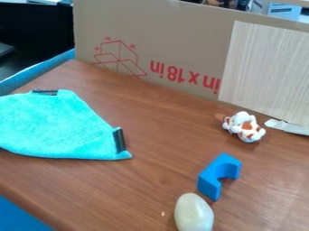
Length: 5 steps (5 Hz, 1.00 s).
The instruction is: Move the cloth to the top left edge of the table
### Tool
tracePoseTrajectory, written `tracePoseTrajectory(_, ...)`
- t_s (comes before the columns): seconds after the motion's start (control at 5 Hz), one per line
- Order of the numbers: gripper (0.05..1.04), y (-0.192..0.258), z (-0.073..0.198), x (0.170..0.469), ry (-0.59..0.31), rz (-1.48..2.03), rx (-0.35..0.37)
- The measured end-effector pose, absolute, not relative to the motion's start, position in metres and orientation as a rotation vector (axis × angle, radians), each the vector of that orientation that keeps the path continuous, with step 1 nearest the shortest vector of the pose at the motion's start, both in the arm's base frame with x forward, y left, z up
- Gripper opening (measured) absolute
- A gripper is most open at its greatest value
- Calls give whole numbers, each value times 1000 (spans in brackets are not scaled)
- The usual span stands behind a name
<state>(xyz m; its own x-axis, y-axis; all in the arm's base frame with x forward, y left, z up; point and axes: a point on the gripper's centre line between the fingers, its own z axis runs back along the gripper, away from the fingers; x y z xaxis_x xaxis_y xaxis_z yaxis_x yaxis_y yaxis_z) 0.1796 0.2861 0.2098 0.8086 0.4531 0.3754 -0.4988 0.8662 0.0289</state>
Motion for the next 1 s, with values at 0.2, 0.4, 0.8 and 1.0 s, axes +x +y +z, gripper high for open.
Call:
tracePoseTrajectory(0.2, 999, 286, 198, 180, -347, 520, 107)
tracePoseTrajectory(0.4, 999, 271, 162, 191, -313, 508, 106)
tracePoseTrajectory(0.8, 999, 243, 114, 211, -281, 526, 58)
tracePoseTrajectory(1.0, 999, 232, 103, 223, -268, 582, 51)
